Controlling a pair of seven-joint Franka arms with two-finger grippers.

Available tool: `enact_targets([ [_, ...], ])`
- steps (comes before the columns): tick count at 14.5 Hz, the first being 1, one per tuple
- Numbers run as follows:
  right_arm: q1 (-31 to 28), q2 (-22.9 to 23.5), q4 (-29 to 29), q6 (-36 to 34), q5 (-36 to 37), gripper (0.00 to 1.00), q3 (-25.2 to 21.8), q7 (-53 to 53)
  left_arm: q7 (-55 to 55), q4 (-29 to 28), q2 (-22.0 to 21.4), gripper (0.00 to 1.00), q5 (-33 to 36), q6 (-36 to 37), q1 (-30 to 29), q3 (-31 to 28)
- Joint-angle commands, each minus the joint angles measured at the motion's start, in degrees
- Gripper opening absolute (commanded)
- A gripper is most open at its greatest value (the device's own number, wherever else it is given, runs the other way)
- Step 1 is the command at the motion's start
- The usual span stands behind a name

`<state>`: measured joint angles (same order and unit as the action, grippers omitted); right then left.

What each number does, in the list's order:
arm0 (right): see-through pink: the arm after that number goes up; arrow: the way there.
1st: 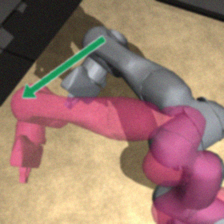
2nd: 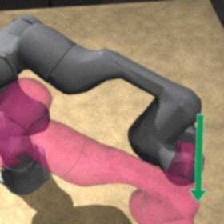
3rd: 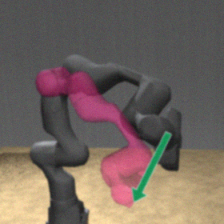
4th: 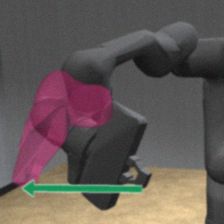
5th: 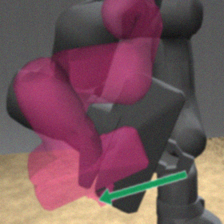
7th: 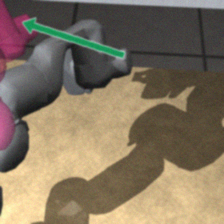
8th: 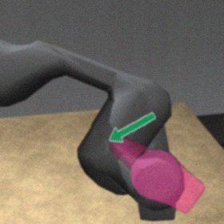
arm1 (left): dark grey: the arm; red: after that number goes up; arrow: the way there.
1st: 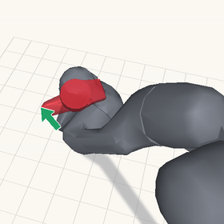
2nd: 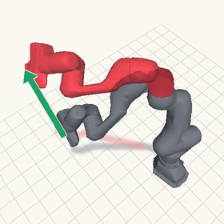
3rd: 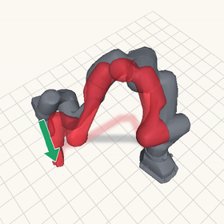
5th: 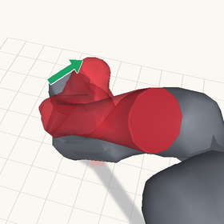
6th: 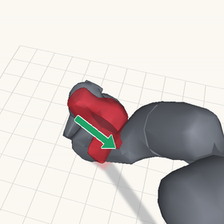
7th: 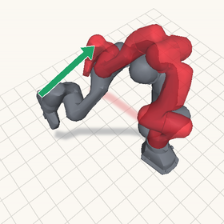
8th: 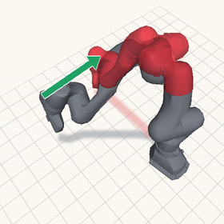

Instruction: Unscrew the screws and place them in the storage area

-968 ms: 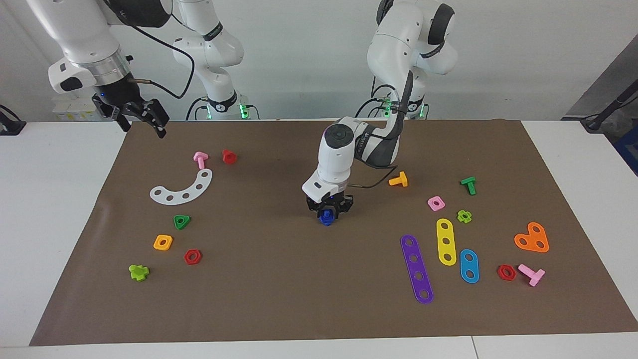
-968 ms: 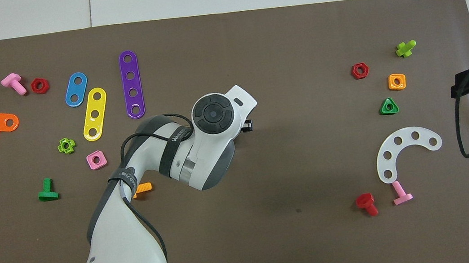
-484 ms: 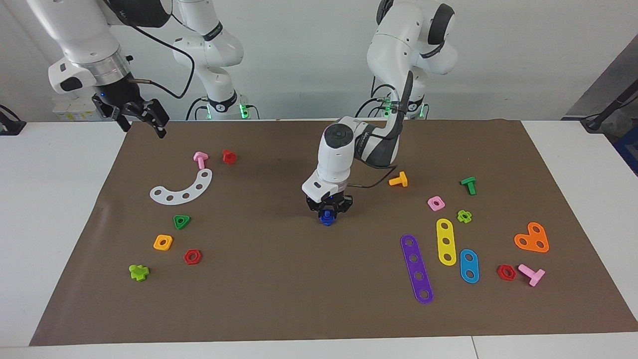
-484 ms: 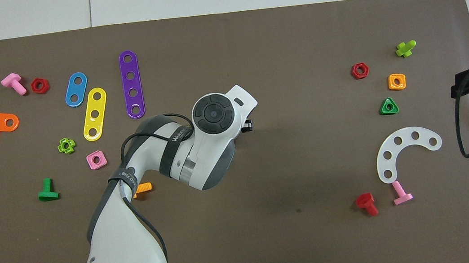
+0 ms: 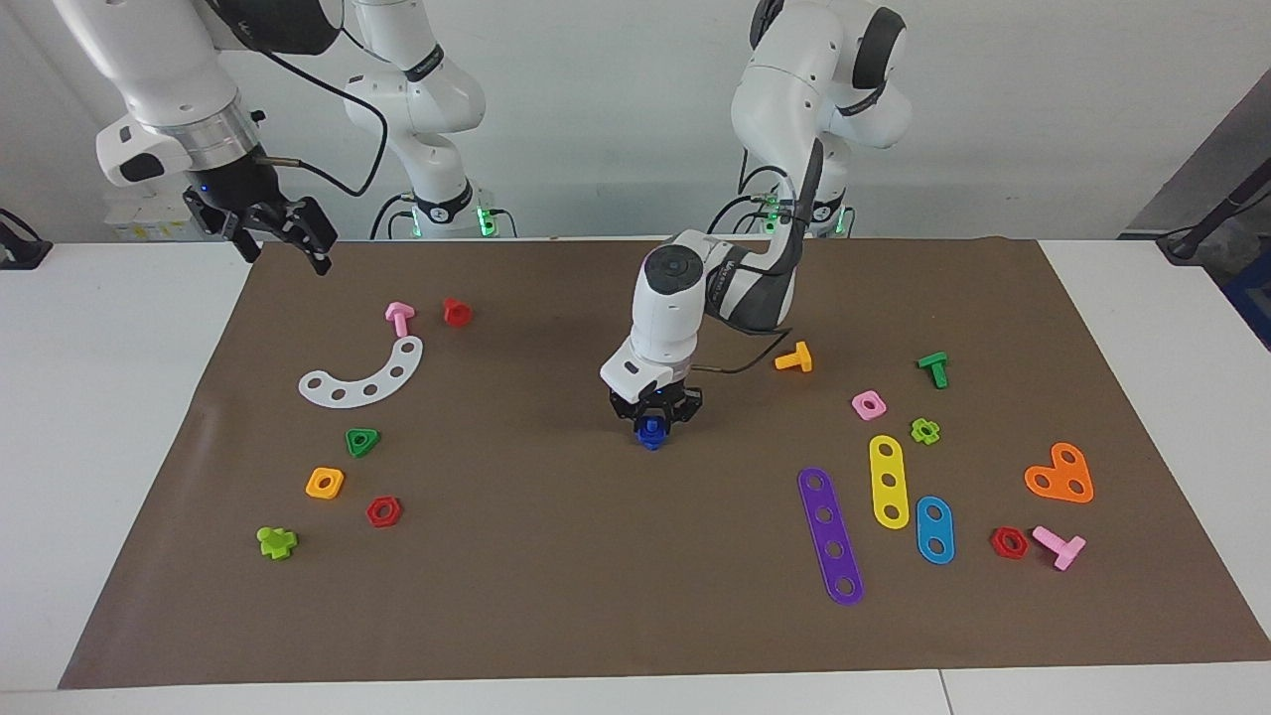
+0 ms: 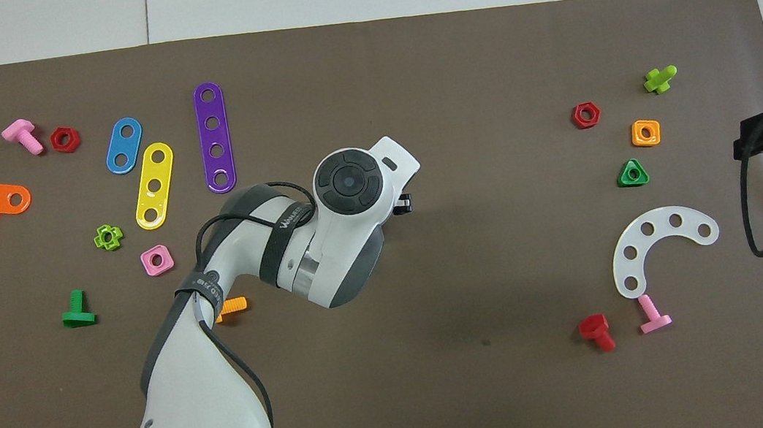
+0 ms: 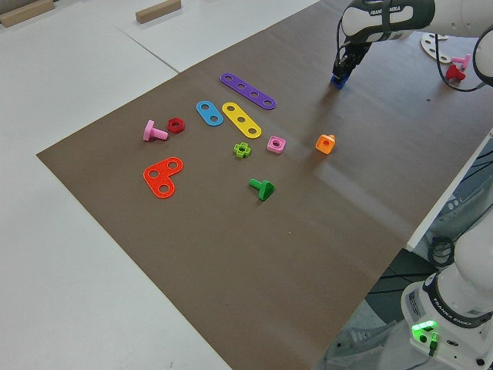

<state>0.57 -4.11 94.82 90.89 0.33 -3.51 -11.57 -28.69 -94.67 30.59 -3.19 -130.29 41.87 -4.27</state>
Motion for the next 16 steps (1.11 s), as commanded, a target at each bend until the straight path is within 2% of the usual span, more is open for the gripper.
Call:
enact_targets([
  [1, 0.0, -0.9, 0.6, -0.5, -1.1, 1.0, -0.3, 1.5, -0.1, 2.6, 0.4, 0.44, 0.2, 3.8, 1.0, -1.0],
  [6, 0.0, -0.9, 0.6, -0.5, -1.1, 1.0, -0.3, 1.5, -0.1, 9.8, 0.5, 0.44, -2.5, 14.4, 0.1, -1.0],
  [9, 0.0, -0.9, 0.6, -0.5, -1.1, 1.0, -0.3, 1.5, -0.1, 13.4, 0.3, 0.44, -4.6, 17.5, -0.1, -1.9],
  [12, 0.0, -0.9, 0.6, -0.5, -1.1, 1.0, -0.3, 1.5, 0.6, 13.2, -2.2, 0.43, -4.4, 17.5, -4.4, -2.0],
  [16, 0.0, -0.9, 0.6, -0.5, -1.1, 1.0, -0.3, 1.5, 13.4, 8.7, -5.5, 0.43, -4.5, 18.0, -12.3, -2.0],
])
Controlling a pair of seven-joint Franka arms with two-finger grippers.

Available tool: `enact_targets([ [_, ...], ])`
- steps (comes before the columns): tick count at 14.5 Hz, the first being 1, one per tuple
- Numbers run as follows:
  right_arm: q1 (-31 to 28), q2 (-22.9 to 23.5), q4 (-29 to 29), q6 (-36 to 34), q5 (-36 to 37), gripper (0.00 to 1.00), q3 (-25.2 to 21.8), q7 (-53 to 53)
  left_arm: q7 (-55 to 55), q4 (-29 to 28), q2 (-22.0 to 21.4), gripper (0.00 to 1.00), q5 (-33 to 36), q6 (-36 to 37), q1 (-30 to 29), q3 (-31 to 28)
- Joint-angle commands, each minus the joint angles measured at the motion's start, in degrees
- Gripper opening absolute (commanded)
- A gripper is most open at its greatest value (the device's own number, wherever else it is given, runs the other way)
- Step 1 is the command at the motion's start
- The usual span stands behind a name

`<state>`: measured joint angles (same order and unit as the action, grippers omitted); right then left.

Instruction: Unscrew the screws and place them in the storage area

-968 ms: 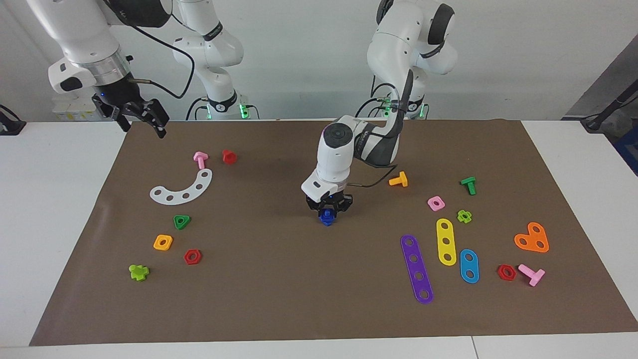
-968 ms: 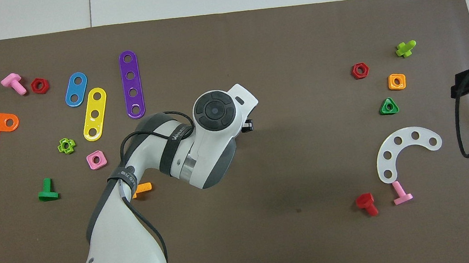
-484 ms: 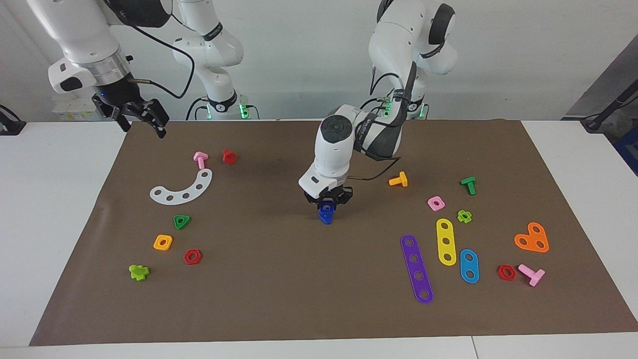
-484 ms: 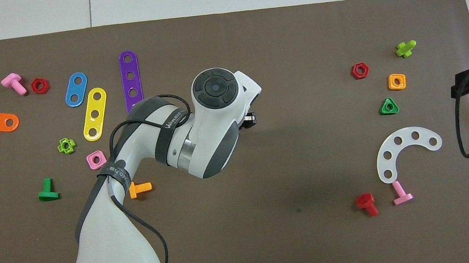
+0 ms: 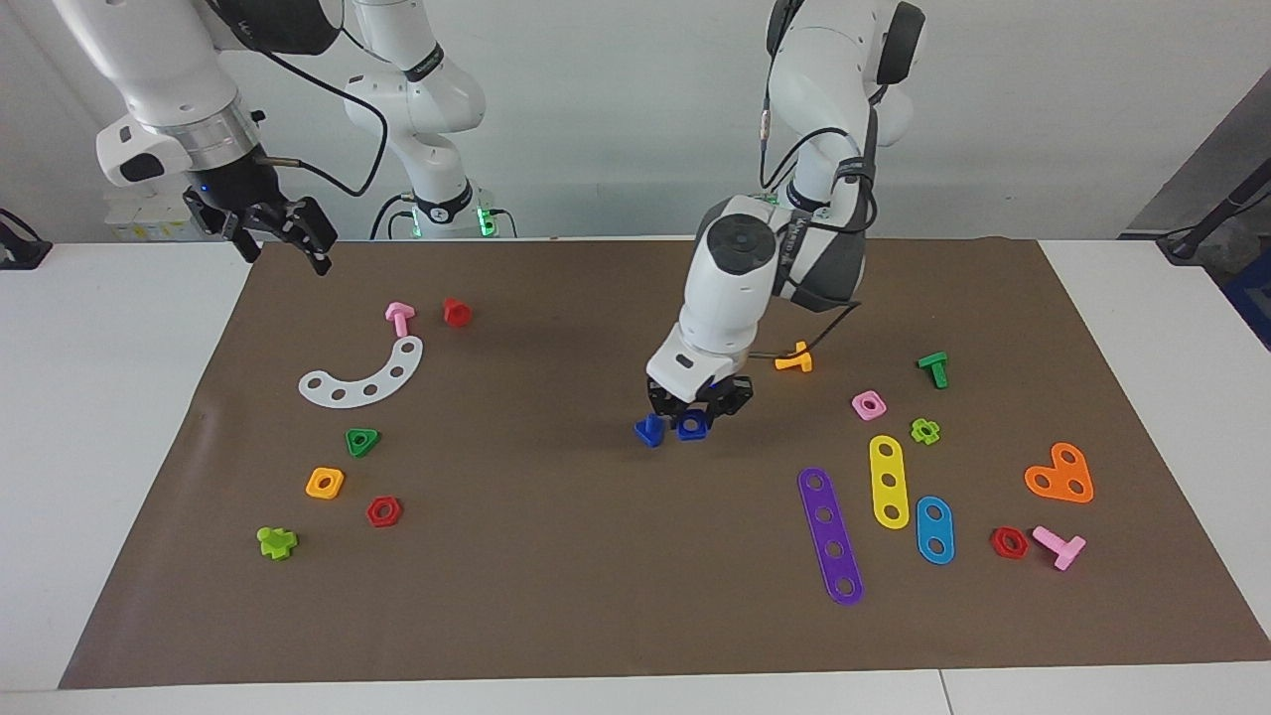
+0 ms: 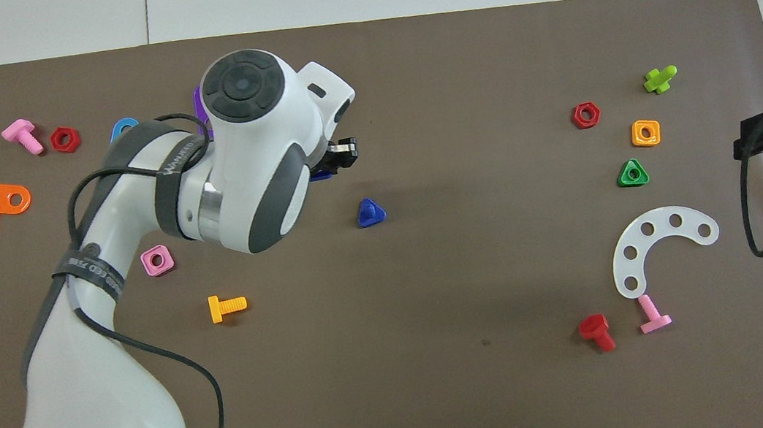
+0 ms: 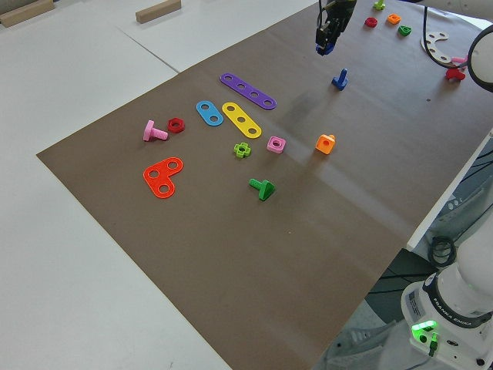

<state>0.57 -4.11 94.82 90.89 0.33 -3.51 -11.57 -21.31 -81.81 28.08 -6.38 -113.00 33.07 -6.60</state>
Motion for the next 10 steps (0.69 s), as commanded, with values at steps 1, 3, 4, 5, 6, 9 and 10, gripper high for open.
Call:
enact_targets([
  [1, 0.0, -0.9, 0.6, -0.5, -1.1, 1.0, -0.3, 1.5, 10.3, -5.8, -3.7, 0.43, -1.4, 0.8, -5.4, 0.4],
  [3, 0.0, -0.9, 0.6, -0.5, -1.1, 1.0, -0.3, 1.5, 19.3, -11.1, -5.5, 0.45, -1.4, -1.6, -9.3, 0.4],
  [4, 0.0, -0.9, 0.6, -0.5, -1.1, 1.0, -0.3, 1.5, 22.9, -14.0, -6.4, 0.45, -1.4, -4.0, -10.6, 0.4],
  [5, 0.0, -0.9, 0.6, -0.5, -1.1, 1.0, -0.3, 1.5, 25.5, -17.6, -7.5, 0.46, -1.4, -6.6, -11.4, 0.4],
  [6, 0.0, -0.9, 0.6, -0.5, -1.1, 1.0, -0.3, 1.5, 28.2, -21.8, -8.8, 0.46, -1.4, -9.4, -12.4, 0.4],
  [9, 0.0, -1.4, 0.6, -1.7, -1.1, 1.0, -0.3, 2.1, 32.0, -29.4, -10.9, 0.62, -1.4, -17.8, -13.0, 0.4],
  [10, 0.0, -1.4, 1.0, -0.4, -1.1, 1.0, -0.3, 3.9, 32.2, -29.4, -10.9, 0.75, -1.4, -18.0, -13.1, 0.4],
])
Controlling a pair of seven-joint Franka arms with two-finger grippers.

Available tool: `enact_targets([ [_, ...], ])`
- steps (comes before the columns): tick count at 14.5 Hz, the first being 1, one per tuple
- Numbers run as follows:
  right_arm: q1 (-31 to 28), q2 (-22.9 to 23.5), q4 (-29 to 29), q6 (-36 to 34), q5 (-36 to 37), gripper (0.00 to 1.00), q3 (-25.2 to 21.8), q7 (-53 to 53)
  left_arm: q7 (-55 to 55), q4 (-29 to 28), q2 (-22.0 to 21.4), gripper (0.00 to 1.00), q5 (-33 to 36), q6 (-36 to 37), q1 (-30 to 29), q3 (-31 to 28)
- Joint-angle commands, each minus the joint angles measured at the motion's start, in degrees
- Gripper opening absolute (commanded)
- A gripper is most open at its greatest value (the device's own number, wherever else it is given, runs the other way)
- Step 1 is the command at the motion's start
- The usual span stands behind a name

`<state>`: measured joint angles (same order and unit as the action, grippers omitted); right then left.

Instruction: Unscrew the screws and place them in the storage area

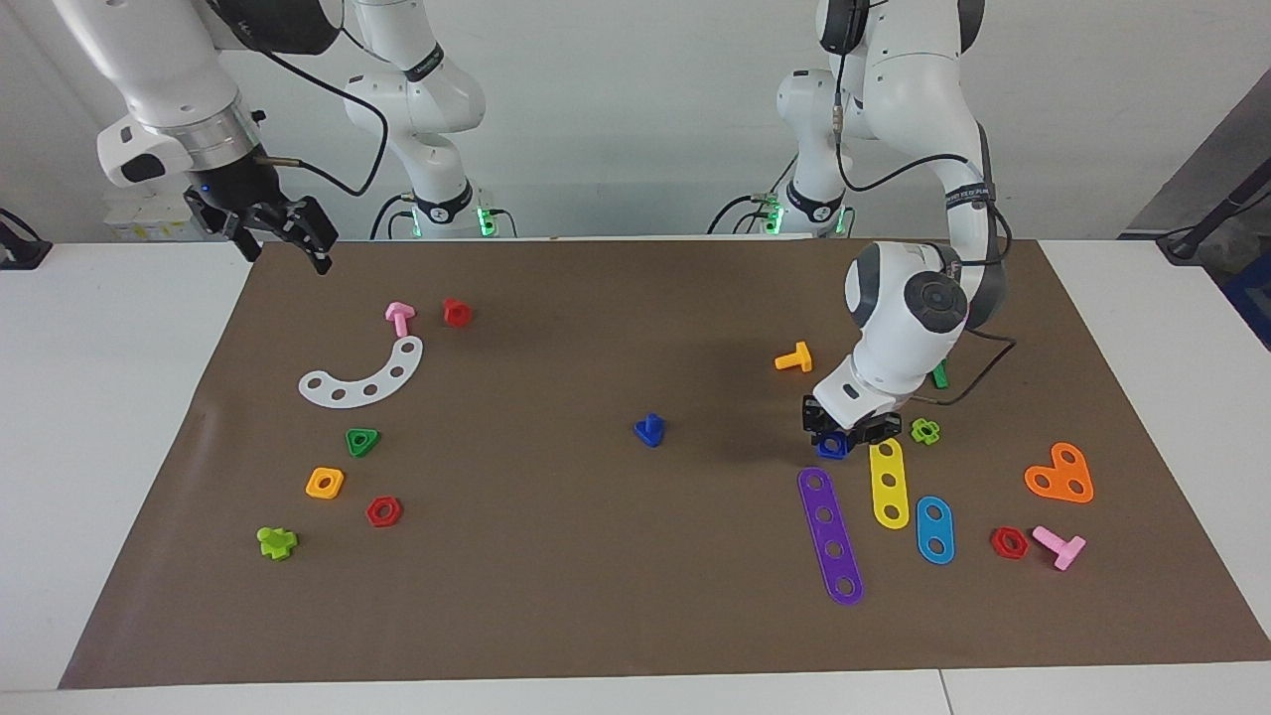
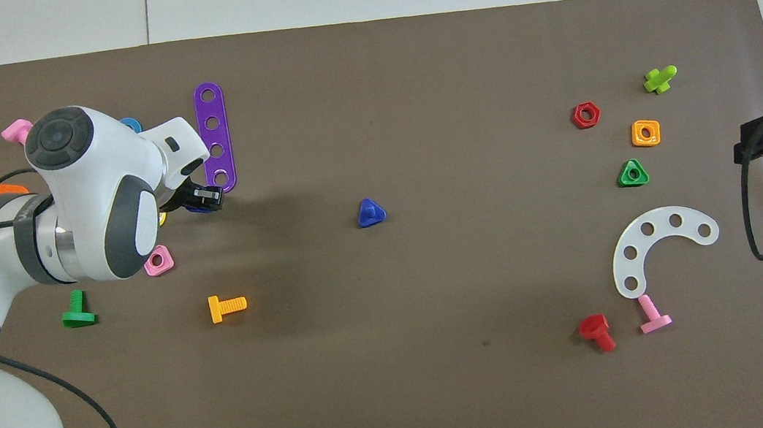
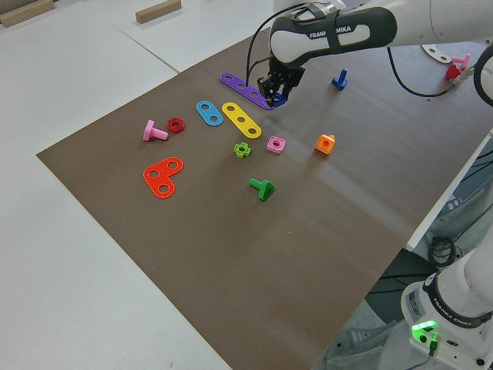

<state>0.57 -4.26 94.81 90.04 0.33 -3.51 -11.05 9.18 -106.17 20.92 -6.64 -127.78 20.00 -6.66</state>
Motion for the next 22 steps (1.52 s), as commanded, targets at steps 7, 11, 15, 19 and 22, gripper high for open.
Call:
enact_targets([
  [7, 14.4, 8.3, 1.5, 15.5, -1.7, 0.99, -0.3, -8.2, 0.8, 1.7, -6.9, 1.0, -1.1, 7.2, -4.2, 0.2],
  [11, 25.9, 21.6, -4.7, 26.7, -1.8, 0.99, -0.2, -25.0, 0.8, 3.9, -14.5, 1.0, -0.6, 17.7, -10.0, 0.0],
  [15, 31.8, 31.8, -9.1, 33.5, -1.8, 0.99, -0.2, -30.0, -1.4, 3.9, -22.8, 1.0, 3.5, 28.4, -12.0, -2.2],
  [19, 35.2, 36.3, -7.6, 38.4, -1.8, 0.98, -0.1, -29.4, -8.5, 4.2, -27.5, 1.0, 11.7, 35.8, -11.2, -1.5],
  [22, 36.2, 36.3, -3.4, 42.2, -1.8, 0.85, 0.2, -28.1, -10.8, 4.3, -28.9, 1.0, 11.6, 37.8, -10.9, 0.0],
])
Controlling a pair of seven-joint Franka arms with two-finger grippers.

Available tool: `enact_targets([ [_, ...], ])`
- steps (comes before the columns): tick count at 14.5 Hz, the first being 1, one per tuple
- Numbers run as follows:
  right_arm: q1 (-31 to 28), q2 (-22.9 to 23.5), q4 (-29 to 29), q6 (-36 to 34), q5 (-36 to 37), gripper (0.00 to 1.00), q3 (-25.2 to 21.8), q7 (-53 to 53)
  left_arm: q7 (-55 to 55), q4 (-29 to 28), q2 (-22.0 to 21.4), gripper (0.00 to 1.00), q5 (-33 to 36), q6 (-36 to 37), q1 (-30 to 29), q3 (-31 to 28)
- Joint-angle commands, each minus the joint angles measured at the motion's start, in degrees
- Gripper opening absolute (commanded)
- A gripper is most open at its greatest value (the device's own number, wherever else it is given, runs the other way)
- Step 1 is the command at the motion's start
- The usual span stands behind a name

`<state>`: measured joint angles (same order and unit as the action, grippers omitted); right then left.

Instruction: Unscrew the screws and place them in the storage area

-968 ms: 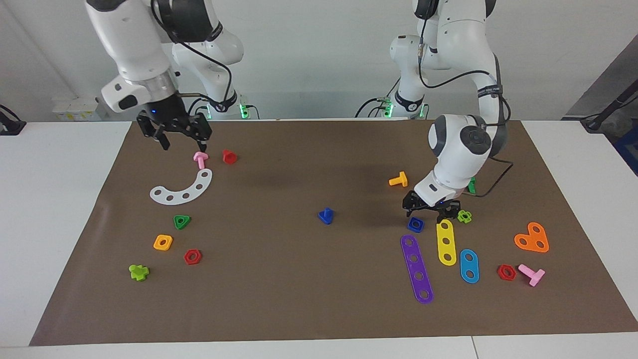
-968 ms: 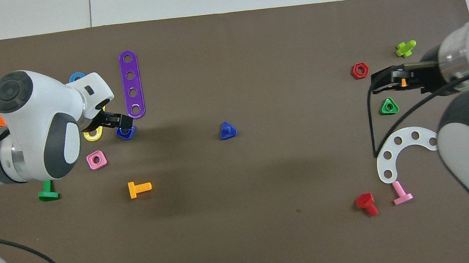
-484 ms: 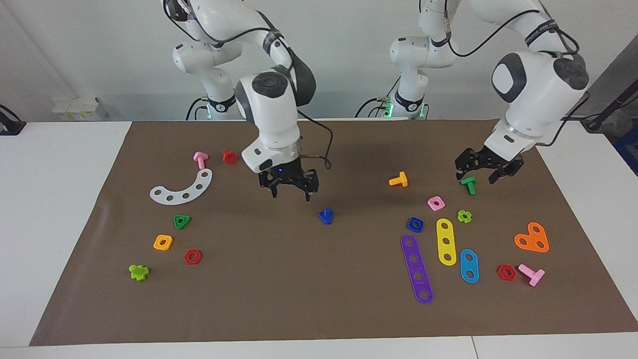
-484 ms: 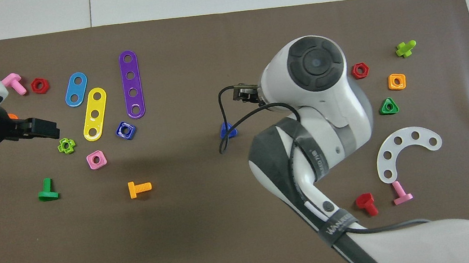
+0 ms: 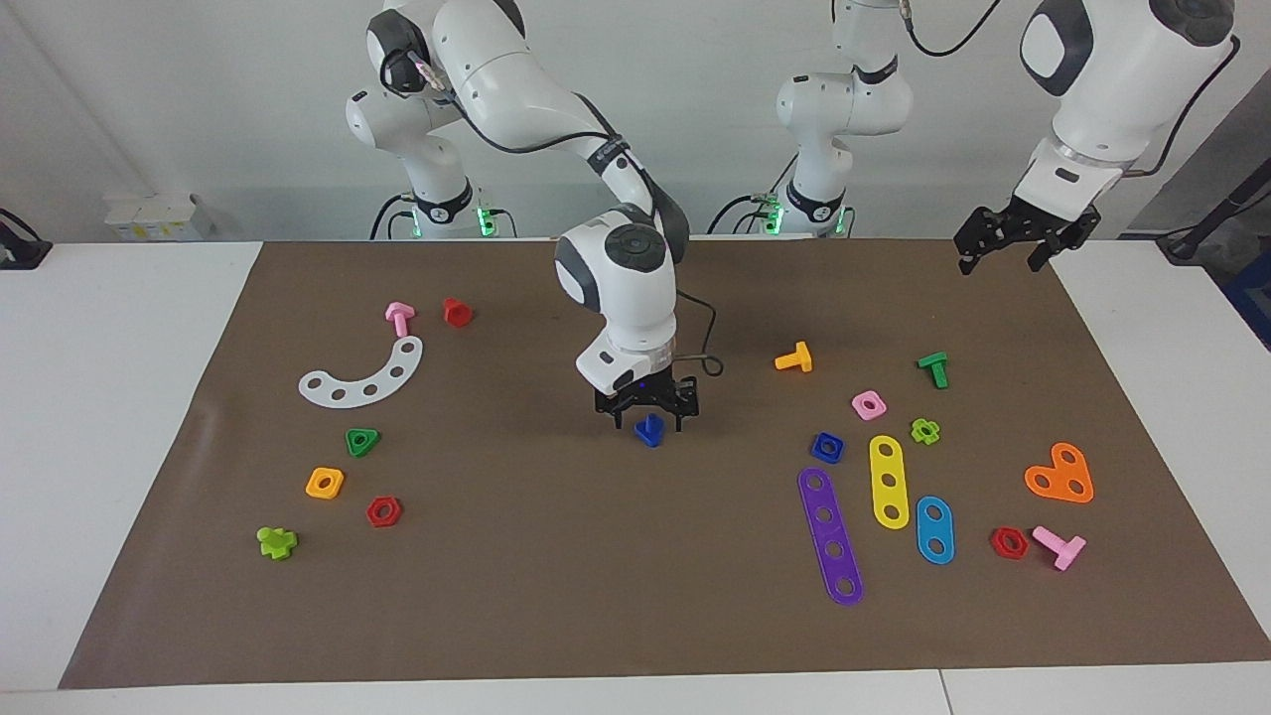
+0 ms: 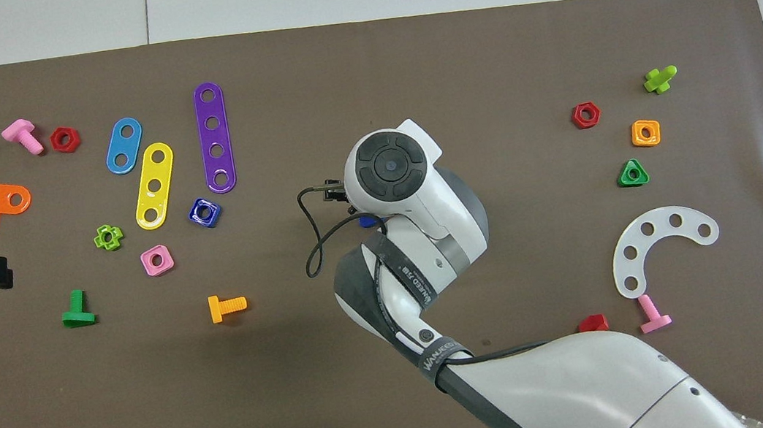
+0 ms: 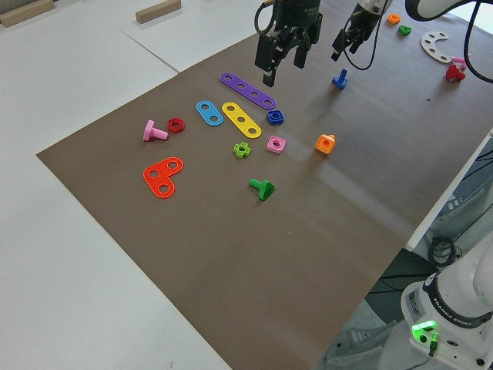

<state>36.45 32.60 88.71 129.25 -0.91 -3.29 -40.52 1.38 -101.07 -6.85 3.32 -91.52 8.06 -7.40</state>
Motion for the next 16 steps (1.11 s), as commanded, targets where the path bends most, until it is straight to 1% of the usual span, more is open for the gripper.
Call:
enact_targets([
  [1, 0.2, -0.6, 3.7, 3.7, -0.6, 0.8, 0.0, 2.1, -4.2, -0.8, -1.8, 1.0, 1.6, 1.6, 1.0, 1.1],
  [2, 0.3, -0.6, 3.8, 3.8, -0.7, 0.69, 0.0, 2.2, -4.4, -0.9, -1.9, 1.0, 1.3, 1.6, 1.1, 1.2],
  [3, 0.4, -0.6, 3.8, 3.6, -0.7, 0.62, 0.0, 2.2, -4.3, -1.0, -1.9, 1.0, 0.0, 1.5, 1.1, 1.5],
  [5, 0.6, -0.8, 4.4, 3.1, -0.7, 0.61, 0.0, 2.2, -4.1, -1.7, -2.5, 1.0, -1.8, 0.6, 1.0, 1.3],
  [8, 0.7, -1.0, 4.5, 2.4, -0.7, 0.58, 0.0, 2.2, -3.8, -2.6, -2.9, 1.0, -1.8, -0.2, 0.7, 1.2],
  [10, 0.7, -1.0, 4.5, 2.4, -0.8, 0.5, 0.0, 2.3, -3.8, -3.2, -3.0, 1.0, -3.5, -2.1, 0.3, 1.1],
  [11, 0.6, -1.0, 4.7, 2.4, -0.7, 0.46, 0.0, 2.3, -3.8, -3.1, -2.9, 1.0, -5.3, -2.3, 0.2, 0.6],
  [12, 0.6, -1.0, 4.9, 2.5, -0.7, 0.41, 0.0, 2.3, -3.8, -2.6, -2.5, 1.0, -5.7, -1.9, 0.1, 0.5],
  [13, 0.6, -1.0, 4.9, 2.5, -0.7, 0.34, 0.2, 2.3, -3.8, -2.1, -1.8, 1.0, -5.6, -1.3, 0.0, 0.5],
  [15, 0.5, -1.0, 4.9, 2.5, -0.7, 0.0, 0.3, 3.7, -3.7, -1.6, -1.2, 1.0, -5.6, -0.4, -0.2, 0.2],
  [16, 0.4, -1.0, 4.8, 2.6, -0.7, 0.0, 0.3, 4.3, -3.7, -1.6, -1.2, 1.0, -5.4, -0.3, -0.8, 0.2],
])
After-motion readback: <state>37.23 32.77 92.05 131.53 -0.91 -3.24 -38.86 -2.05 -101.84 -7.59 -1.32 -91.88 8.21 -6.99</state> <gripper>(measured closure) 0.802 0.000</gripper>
